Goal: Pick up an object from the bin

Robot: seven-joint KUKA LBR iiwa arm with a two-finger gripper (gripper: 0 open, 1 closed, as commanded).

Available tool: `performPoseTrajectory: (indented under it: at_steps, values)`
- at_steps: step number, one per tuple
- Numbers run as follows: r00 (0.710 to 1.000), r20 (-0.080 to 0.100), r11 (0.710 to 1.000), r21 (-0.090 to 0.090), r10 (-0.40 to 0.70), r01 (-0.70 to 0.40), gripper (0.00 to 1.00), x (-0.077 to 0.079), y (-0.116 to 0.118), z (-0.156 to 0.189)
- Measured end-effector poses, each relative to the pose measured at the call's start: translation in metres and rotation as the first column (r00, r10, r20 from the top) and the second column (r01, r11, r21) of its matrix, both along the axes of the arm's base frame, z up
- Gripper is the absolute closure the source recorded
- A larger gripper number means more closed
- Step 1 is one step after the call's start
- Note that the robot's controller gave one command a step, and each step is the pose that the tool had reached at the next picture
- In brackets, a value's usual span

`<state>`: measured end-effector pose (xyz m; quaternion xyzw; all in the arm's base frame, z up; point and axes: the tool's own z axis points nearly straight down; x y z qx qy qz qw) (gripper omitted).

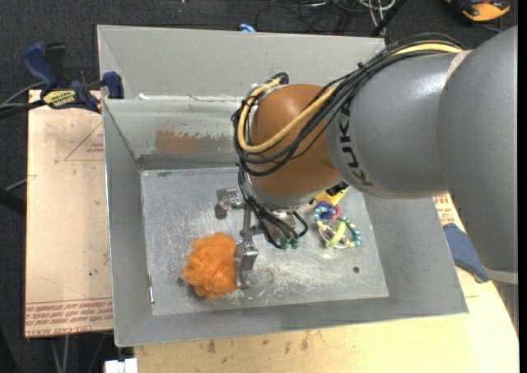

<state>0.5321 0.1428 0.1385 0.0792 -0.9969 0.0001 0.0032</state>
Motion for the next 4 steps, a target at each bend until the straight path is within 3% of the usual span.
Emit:
performPoseTrajectory:
  at_steps: [1, 2, 3, 4]
  values:
    - [0.999, 0.008, 0.999, 0.002, 0.044, -0.044, 0.0, -0.004, 0.01, -0.001]
    - [0.993, 0.008, 0.993, 0.002, -0.121, 0.121, 0.0, -0.017, 0.017, -0.058]
    - [0.999, 0.004, 0.999, 0.008, -0.037, 0.037, 1.0, -0.017, 0.023, -0.081]
    - [1.0, 0.003, 1.0, 0.007, -0.023, 0.023, 1.0, -0.017, 0.023, -0.079]
